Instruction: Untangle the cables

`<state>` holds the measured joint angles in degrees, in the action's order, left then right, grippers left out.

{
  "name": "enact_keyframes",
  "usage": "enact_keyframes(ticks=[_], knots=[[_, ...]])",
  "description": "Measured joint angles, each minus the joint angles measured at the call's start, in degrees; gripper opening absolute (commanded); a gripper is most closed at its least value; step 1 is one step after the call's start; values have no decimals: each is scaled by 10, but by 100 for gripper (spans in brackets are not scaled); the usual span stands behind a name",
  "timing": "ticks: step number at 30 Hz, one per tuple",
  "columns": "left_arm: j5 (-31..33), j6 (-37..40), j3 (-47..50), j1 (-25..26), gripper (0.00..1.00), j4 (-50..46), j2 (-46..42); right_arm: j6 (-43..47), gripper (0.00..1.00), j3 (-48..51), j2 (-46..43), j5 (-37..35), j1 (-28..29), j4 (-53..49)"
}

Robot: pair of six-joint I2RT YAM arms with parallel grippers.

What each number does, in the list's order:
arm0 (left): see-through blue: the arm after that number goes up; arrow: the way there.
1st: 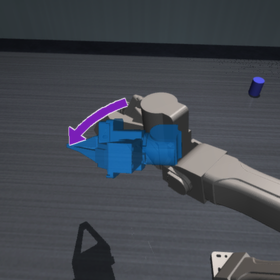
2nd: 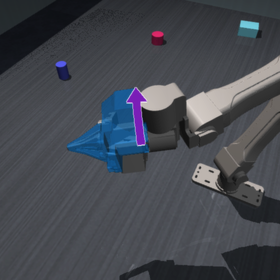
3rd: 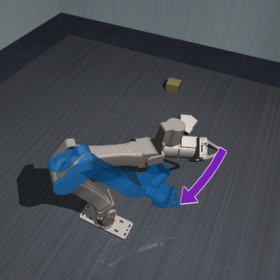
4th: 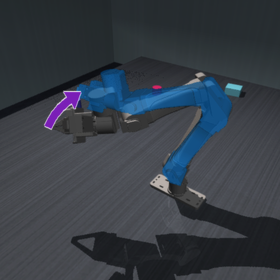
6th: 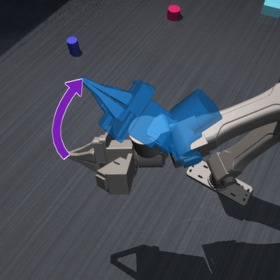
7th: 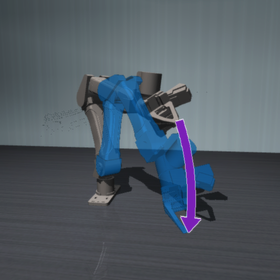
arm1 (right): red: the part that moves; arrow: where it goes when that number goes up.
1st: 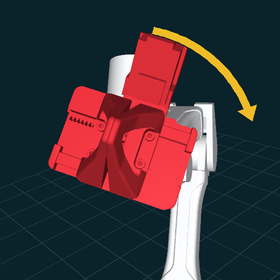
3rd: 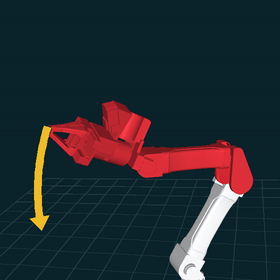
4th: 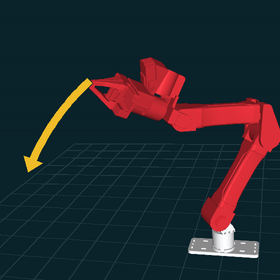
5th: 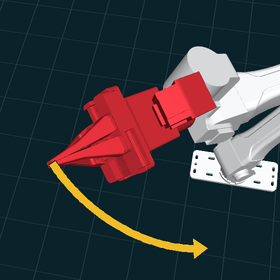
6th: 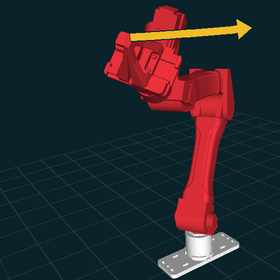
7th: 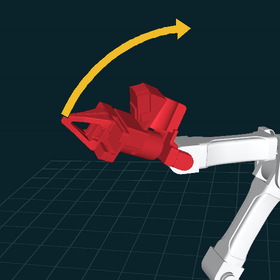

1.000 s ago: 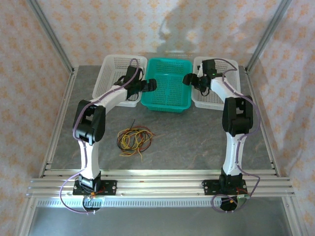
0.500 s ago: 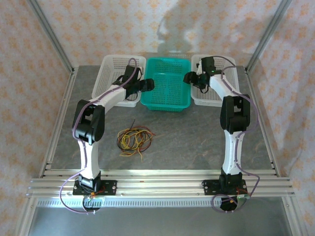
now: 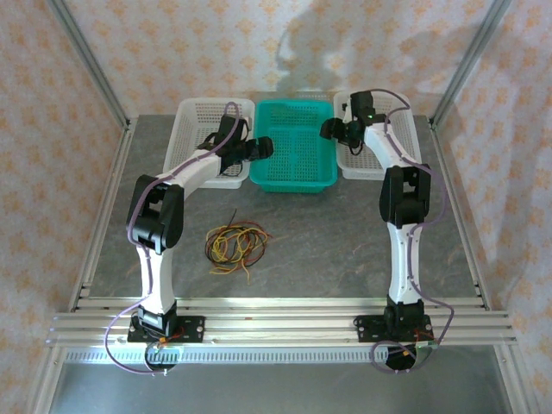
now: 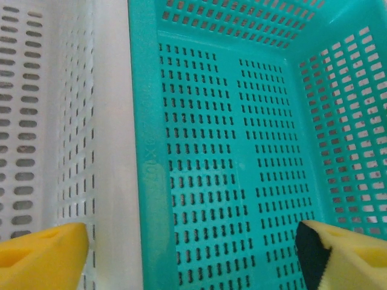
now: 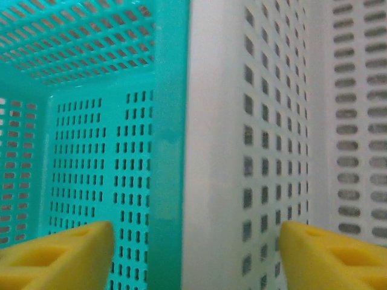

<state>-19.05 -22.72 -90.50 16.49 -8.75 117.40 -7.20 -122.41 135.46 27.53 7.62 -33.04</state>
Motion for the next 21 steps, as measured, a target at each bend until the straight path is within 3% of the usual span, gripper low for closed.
enact_keyframes(ticks=[4, 8, 15, 21], knots=[[21, 2, 2, 3, 99, -1, -10, 0, 96, -16, -3, -30, 5, 1], [57, 3, 42, 4, 99, 0, -79, -3, 97, 1, -28, -61, 8, 7], [136, 16, 148, 26, 99, 24, -268, -14, 98, 191, -214, -104, 15, 84], [190, 16, 265, 71, 98, 28, -362, -25, 98, 363, -372, -122, 62, 180]])
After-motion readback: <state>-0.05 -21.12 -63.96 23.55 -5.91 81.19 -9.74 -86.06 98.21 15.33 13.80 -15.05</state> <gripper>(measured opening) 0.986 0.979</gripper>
